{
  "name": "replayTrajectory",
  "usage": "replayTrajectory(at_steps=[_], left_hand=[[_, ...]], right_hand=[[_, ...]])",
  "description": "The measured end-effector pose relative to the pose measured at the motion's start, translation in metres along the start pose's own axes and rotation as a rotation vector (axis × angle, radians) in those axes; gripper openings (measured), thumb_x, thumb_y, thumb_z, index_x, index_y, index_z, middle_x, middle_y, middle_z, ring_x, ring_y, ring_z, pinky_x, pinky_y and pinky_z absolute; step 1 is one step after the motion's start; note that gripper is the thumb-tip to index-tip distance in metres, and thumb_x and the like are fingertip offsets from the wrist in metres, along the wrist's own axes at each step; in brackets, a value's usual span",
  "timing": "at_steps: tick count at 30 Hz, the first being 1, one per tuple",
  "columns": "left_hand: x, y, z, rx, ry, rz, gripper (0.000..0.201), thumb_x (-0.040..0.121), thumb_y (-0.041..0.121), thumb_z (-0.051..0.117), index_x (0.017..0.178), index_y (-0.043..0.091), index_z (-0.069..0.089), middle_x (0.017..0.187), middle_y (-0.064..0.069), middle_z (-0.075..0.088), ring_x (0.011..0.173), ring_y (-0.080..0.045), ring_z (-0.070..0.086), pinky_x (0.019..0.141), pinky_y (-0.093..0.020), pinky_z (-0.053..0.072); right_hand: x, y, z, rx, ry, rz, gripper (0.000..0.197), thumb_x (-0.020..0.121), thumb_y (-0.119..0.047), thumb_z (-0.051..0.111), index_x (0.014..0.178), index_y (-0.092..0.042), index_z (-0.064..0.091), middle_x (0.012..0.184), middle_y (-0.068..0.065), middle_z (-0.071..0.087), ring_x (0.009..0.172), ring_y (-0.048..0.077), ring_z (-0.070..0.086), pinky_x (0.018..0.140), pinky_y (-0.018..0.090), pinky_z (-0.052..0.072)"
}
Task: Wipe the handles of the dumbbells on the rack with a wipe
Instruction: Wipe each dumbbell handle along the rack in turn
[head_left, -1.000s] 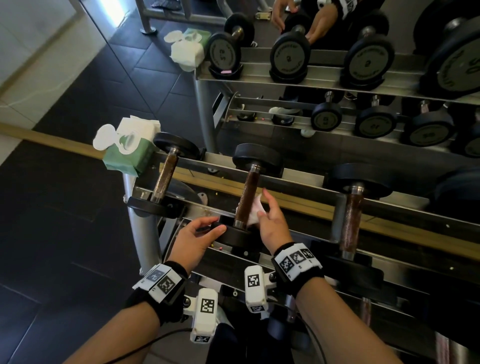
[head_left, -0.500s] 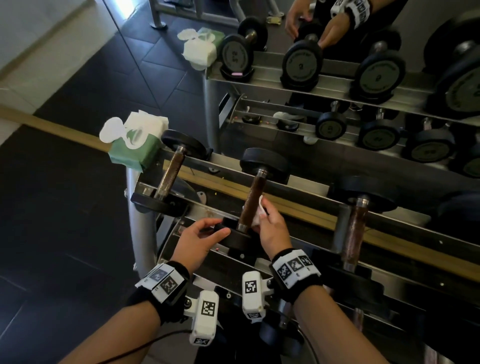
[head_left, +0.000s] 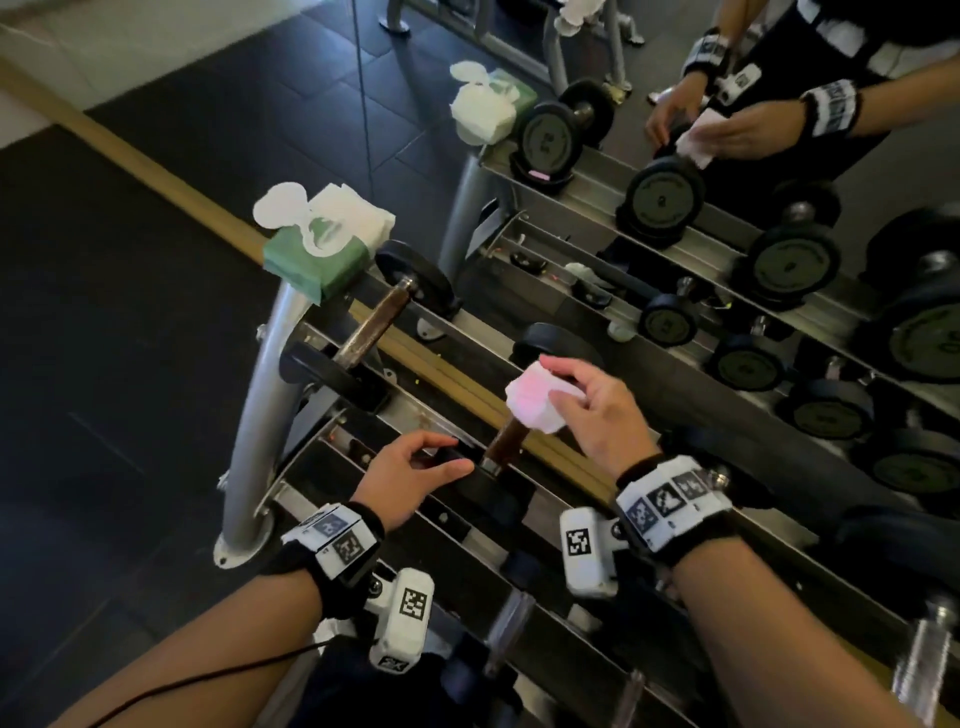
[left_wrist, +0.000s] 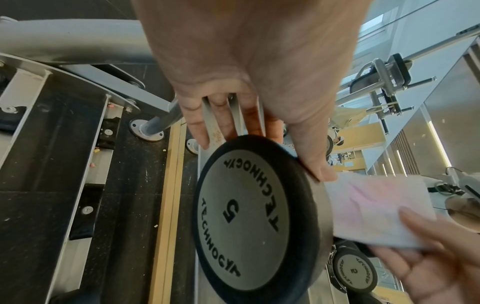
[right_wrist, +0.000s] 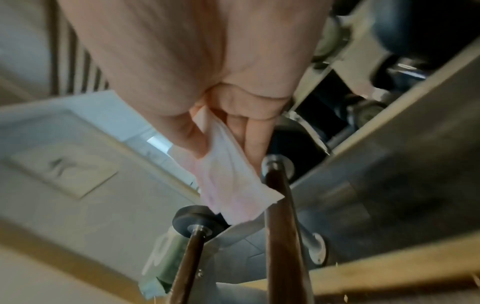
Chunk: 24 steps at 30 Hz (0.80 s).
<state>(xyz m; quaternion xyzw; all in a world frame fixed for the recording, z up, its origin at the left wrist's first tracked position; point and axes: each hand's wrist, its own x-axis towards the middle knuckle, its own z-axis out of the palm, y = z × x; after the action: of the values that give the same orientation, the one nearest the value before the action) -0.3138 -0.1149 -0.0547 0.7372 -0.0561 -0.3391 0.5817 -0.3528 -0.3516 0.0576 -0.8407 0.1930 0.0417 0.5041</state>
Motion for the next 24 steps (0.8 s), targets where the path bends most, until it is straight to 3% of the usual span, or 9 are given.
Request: replayTrajectory(at_steps=[2,4,9,12,14,16,18,20,24], left_hand=[[-0.002,0.001,0.001,0.019,0.007,0.002,0.055,0.051,0.076,0.075,0.1,0.055,0.065,0.11,0.01,0.067,0.095,-0.002,0.066,0.079,-0.017,0.052],[-0.003,0.002,0.001,0.034,0.019,-0.002,0.051,0.054,0.074,0.073,0.1,0.056,0.064,0.109,0.014,0.065,0.093,0.003,0.064,0.07,-0.011,0.049],[0.001,0.002,-0.001,0.076,0.017,-0.041,0.054,0.057,0.074,0.075,0.104,0.051,0.064,0.111,0.015,0.063,0.1,-0.004,0.062,0.081,-0.021,0.048],[0.005,0.002,-0.003,0.086,0.0,-0.064,0.045,0.058,0.071,0.077,0.098,0.055,0.064,0.109,0.014,0.064,0.098,-0.006,0.063,0.08,-0.024,0.049],[0.005,0.001,-0.003,0.089,-0.001,-0.062,0.043,0.058,0.071,0.076,0.096,0.057,0.063,0.108,0.016,0.063,0.096,-0.005,0.063,0.076,-0.022,0.046],[0.005,0.001,-0.003,0.089,0.003,-0.069,0.043,0.06,0.068,0.077,0.099,0.055,0.063,0.108,0.016,0.062,0.097,-0.004,0.062,0.076,-0.022,0.046],[0.004,0.003,-0.003,0.086,0.003,-0.072,0.04,0.065,0.062,0.078,0.101,0.051,0.064,0.109,0.016,0.062,0.098,-0.004,0.061,0.079,-0.023,0.047],[0.002,0.004,-0.003,0.078,0.007,-0.074,0.039,0.067,0.059,0.079,0.102,0.048,0.066,0.11,0.018,0.061,0.1,-0.003,0.059,0.08,-0.022,0.045],[-0.001,0.008,-0.003,0.069,0.004,-0.083,0.039,0.069,0.057,0.079,0.104,0.046,0.065,0.112,0.017,0.061,0.103,-0.003,0.058,0.081,-0.024,0.044]], right_hand=[[0.021,-0.01,-0.008,-0.18,-0.029,-0.098,0.041,0.096,-0.01,0.056,0.134,-0.025,0.058,0.132,-0.003,0.06,0.125,0.011,0.054,0.109,0.028,0.041],[0.038,-0.018,-0.01,-0.325,-0.085,-0.159,0.041,0.097,-0.009,0.054,0.136,-0.019,0.057,0.134,-0.001,0.06,0.127,0.012,0.053,0.114,0.027,0.035],[0.057,-0.027,-0.005,-0.532,-0.248,-0.298,0.04,0.1,-0.01,0.048,0.137,-0.021,0.058,0.129,0.0,0.064,0.12,0.015,0.059,0.11,0.03,0.04],[0.058,-0.028,0.0,-0.83,-0.424,-0.324,0.045,0.1,-0.01,0.046,0.141,-0.029,0.052,0.113,0.003,0.069,0.096,0.014,0.066,0.091,0.025,0.05],[0.056,-0.024,0.003,-0.983,-0.56,-0.307,0.047,0.098,-0.007,0.048,0.139,-0.029,0.052,0.123,0.003,0.066,0.104,0.016,0.065,0.098,0.025,0.047],[0.055,-0.02,0.001,-1.082,-0.639,-0.276,0.042,0.097,-0.009,0.05,0.134,-0.027,0.056,0.132,0.006,0.061,0.116,0.023,0.06,0.106,0.036,0.045],[0.054,-0.018,-0.001,-1.167,-0.677,-0.255,0.036,0.095,-0.015,0.054,0.13,-0.026,0.057,0.133,0.006,0.06,0.119,0.026,0.058,0.105,0.042,0.045],[0.053,-0.016,-0.001,-1.214,-0.678,-0.282,0.031,0.095,-0.02,0.056,0.126,-0.024,0.056,0.125,0.005,0.063,0.112,0.025,0.061,0.1,0.039,0.049],[0.048,-0.016,0.007,-1.227,-0.626,-0.39,0.018,0.099,-0.024,0.047,0.117,-0.022,0.047,0.093,0.002,0.065,0.082,0.022,0.066,0.071,0.03,0.049]])
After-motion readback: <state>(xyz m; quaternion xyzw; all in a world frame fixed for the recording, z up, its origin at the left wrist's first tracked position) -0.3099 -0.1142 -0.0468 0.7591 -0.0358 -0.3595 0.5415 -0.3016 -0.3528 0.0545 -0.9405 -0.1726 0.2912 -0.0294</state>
